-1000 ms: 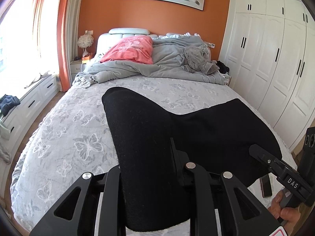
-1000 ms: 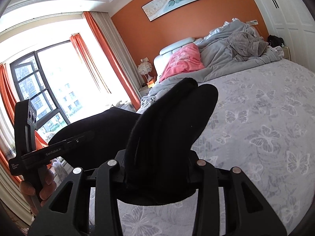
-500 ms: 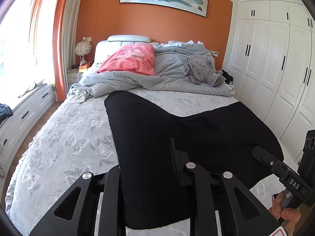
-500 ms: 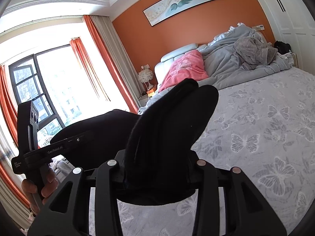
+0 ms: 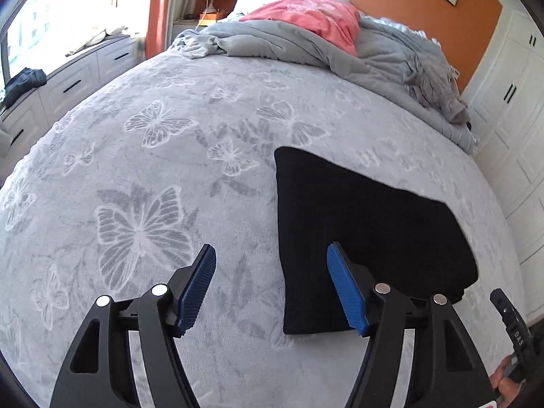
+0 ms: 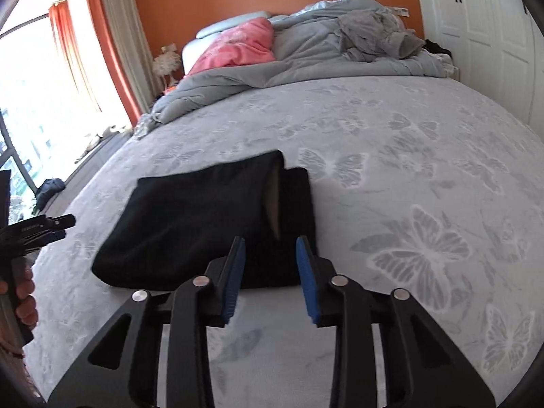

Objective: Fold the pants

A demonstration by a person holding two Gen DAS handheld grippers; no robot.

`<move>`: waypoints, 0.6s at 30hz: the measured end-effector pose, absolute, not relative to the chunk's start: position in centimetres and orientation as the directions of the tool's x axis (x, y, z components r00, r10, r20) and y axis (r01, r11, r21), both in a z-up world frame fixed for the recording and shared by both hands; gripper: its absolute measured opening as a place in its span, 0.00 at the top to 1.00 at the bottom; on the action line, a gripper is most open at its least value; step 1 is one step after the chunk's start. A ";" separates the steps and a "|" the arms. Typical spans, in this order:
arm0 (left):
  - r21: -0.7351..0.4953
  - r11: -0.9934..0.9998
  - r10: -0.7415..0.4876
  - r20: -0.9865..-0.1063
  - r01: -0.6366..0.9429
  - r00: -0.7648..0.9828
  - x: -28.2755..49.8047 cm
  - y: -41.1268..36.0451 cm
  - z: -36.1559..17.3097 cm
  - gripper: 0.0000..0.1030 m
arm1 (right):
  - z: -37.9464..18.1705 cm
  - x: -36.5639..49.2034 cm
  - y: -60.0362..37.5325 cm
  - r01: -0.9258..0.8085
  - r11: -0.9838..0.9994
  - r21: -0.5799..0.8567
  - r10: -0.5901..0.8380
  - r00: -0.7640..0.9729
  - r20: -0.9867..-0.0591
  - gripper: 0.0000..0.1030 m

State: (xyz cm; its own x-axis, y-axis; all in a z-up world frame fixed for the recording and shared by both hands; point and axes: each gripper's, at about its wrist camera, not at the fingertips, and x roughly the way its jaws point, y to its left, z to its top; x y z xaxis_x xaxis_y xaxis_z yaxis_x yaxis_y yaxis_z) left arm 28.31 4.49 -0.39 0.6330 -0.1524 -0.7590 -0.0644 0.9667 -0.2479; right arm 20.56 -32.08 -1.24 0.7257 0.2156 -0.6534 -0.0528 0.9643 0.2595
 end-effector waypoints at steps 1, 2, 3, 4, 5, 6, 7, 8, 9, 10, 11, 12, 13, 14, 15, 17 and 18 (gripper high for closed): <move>-0.256 0.966 -0.169 -0.750 -0.046 0.640 28.6 3.9 0.2 0.37 | -0.1 21.2 -31.0 -0.101 0.956 0.276 0.259 0.735 -0.627 0.73; -0.263 0.965 -0.190 -0.740 -0.017 0.645 29.2 2.8 0.8 0.37 | 0.8 22.0 -29.9 -0.137 0.948 0.288 0.290 0.742 -0.605 0.73; -0.259 0.966 -0.207 -0.733 0.015 0.648 29.7 1.7 1.1 0.36 | 1.4 23.1 -28.7 -0.163 0.944 0.287 0.309 0.742 -0.595 0.73; -0.243 0.969 -0.215 -0.733 0.047 0.645 30.3 0.3 1.2 0.35 | 1.4 24.4 -27.9 -0.178 0.941 0.287 0.321 0.735 -0.597 0.73; -0.215 0.974 -0.211 -0.742 0.073 0.637 31.0 -1.3 0.7 0.33 | 1.0 25.5 -27.5 -0.175 0.942 0.288 0.321 0.728 -0.606 0.67; -0.188 0.978 -0.201 -0.759 0.087 0.619 31.9 -2.5 -0.2 0.29 | 0.2 26.8 -27.4 -0.159 0.946 0.281 0.306 0.718 -0.625 0.62; -0.160 0.983 -0.182 -0.782 0.091 0.597 32.6 -3.3 -1.6 0.29 | -1.3 28.3 -27.5 -0.123 0.961 0.247 0.260 0.701 -0.664 0.51; -0.132 0.987 -0.161 -0.813 0.092 0.559 33.6 -3.8 -3.1 0.29 | -3.1 29.6 -27.9 -0.079 0.977 0.196 0.198 0.667 -0.718 0.51; -0.116 0.990 -0.142 -0.845 0.083 0.515 33.9 -3.9 -4.2 0.30 | -4.5 30.0 -28.8 -0.025 0.989 0.149 0.130 0.641 -0.757 0.51; -0.132 0.989 -0.151 -0.861 0.073 0.486 33.8 -3.5 -4.9 0.30 | -5.5 29.5 -30.2 0.010 0.989 0.149 0.110 0.632 -0.768 0.49; -0.183 0.981 -0.192 -0.852 0.067 0.488 33.1 -2.6 -5.2 0.28 | -6.0 28.7 -31.4 0.011 0.979 0.206 0.152 0.635 -0.758 0.45; -0.242 0.969 -0.236 -0.832 0.056 0.501 32.2 -1.4 -5.5 0.22 | -6.5 28.0 -32.7 0.008 0.956 0.293 0.221 0.635 -0.740 0.43; -0.287 0.957 -0.265 -0.811 0.040 0.522 31.4 -0.3 -5.8 0.17 | -6.8 27.7 -33.4 0.009 0.940 0.342 0.260 0.631 -0.731 0.43; -0.316 0.948 -0.275 -0.798 0.015 0.536 30.9 0.7 -6.3 0.14 | -7.0 27.6 -33.6 0.007 0.930 0.367 0.282 0.625 -0.728 0.42; -0.330 0.944 -0.270 -0.805 -0.020 0.528 30.8 1.4 -7.1 0.14 | -7.4 27.6 -33.6 -0.002 0.925 0.381 0.300 0.619 -0.726 0.42; -0.388 0.919 -0.306 -0.817 -0.073 0.489 31.4 2.3 -9.2 0.13 | -7.5 27.9 -32.9 -0.004 0.917 0.400 0.317 0.616 -0.721 0.42; -0.432 0.897 -0.340 -0.812 -0.096 0.475 31.6 2.6 -10.0 0.14 | -7.8 28.1 -32.4 -0.014 0.916 0.401 0.326 0.608 -0.724 0.43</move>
